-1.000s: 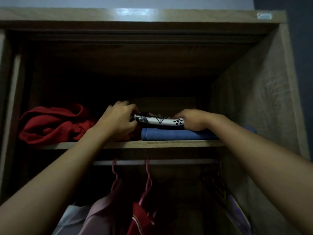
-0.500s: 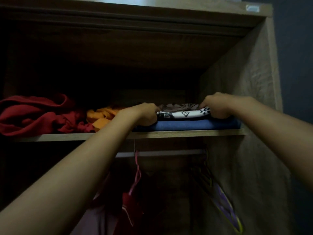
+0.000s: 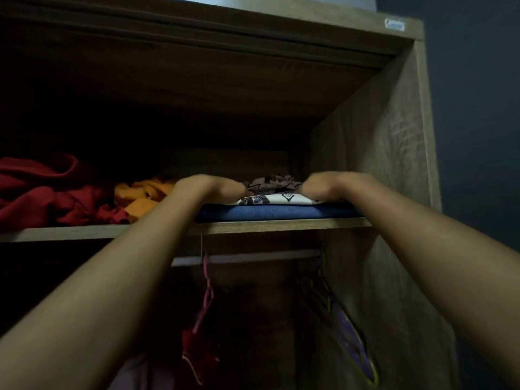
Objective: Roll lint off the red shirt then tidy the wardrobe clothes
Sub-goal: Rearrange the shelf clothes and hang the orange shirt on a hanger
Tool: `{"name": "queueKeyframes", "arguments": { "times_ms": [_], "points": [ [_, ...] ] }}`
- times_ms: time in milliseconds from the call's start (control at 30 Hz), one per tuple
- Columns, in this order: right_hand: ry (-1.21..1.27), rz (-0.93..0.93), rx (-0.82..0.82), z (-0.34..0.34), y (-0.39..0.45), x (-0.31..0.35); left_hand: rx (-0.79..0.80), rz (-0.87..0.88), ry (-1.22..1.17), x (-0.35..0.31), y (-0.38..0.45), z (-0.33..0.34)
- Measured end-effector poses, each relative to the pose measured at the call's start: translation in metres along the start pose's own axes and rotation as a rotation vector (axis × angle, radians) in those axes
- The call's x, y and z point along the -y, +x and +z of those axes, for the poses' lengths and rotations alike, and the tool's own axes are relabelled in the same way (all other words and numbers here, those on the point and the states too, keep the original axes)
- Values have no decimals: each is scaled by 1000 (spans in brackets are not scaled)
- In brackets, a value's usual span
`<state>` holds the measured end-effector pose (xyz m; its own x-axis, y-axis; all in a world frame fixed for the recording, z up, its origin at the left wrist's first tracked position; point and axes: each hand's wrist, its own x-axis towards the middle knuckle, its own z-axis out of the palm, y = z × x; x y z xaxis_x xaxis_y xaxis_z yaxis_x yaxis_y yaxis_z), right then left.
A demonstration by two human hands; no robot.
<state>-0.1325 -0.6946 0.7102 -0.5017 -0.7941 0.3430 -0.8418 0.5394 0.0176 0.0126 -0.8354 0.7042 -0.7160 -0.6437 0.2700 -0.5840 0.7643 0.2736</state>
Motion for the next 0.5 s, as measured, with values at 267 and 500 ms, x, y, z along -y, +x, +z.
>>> {"name": "queueKeyframes", "arguments": {
  "times_ms": [267, 500],
  "points": [
    [53, -1, -5, 0, 6, -14, -9, 28, -39, 13, -5, -3],
    [4, -38, -22, 1, 23, -11, -8, 67, -47, 16, -2, 0]
  ]
}}
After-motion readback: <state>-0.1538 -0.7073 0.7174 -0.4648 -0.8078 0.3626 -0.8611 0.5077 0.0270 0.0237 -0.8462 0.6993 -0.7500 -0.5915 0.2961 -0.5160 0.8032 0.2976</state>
